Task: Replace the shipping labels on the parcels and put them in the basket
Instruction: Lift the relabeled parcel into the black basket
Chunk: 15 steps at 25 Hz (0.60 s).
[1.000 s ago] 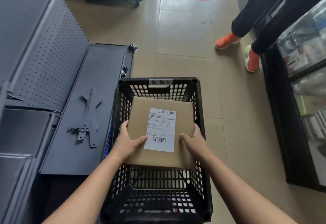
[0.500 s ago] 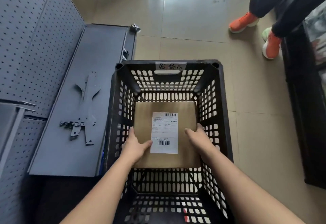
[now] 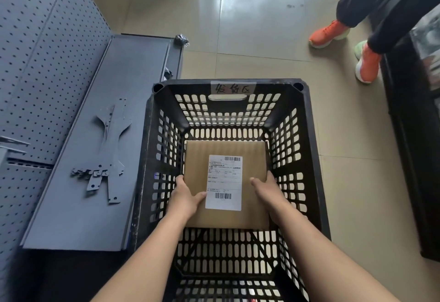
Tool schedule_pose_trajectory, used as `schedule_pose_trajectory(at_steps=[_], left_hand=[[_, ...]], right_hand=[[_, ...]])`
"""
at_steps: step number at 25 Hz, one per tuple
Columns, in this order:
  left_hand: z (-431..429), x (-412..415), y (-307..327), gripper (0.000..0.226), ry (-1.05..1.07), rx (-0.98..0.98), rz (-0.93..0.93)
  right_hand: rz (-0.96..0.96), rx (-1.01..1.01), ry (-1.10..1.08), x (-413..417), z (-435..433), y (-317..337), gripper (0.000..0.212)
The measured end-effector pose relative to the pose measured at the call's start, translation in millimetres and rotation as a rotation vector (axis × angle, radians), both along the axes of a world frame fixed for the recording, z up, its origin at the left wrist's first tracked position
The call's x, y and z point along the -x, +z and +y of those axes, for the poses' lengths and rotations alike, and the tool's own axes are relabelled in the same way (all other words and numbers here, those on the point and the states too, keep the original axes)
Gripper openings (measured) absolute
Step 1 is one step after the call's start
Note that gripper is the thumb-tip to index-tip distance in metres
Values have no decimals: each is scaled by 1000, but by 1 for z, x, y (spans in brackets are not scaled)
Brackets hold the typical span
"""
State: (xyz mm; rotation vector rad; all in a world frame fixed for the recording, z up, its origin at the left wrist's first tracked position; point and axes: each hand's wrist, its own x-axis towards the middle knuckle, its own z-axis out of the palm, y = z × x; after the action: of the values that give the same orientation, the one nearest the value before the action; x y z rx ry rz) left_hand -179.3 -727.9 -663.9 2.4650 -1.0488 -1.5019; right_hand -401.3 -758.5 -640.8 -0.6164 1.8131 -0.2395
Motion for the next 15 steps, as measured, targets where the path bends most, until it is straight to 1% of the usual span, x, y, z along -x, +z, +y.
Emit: schedule_pose_trajectory(at_steps=[2, 5, 7, 9, 10, 11, 13, 15], left_hand=[[-7, 1, 1, 90, -32, 5, -11], [-14, 3, 12, 101, -48, -21, -4], [-12, 5, 23, 102, -57, -15, -1], [0, 7, 46, 102, -42, 0, -4], [7, 8, 56, 101, -15, -6, 23], [14, 8, 70, 100, 10, 9, 67], [30, 9, 109, 92, 68, 64, 145], [55, 11, 156, 84, 114, 31, 183]], right_hand=[[-10, 19, 7, -1, -5, 2, 76], [13, 32, 12, -5, -10, 13, 77], [29, 53, 12, -7, -8, 24, 75], [29, 107, 30, -9, -1, 48, 65], [8, 125, 40, -10, 6, 63, 57], [-20, 150, 55, -11, 13, 80, 53], [-33, 154, 69, -9, 26, 113, 57], [-18, 135, 119, -8, 42, 148, 63]])
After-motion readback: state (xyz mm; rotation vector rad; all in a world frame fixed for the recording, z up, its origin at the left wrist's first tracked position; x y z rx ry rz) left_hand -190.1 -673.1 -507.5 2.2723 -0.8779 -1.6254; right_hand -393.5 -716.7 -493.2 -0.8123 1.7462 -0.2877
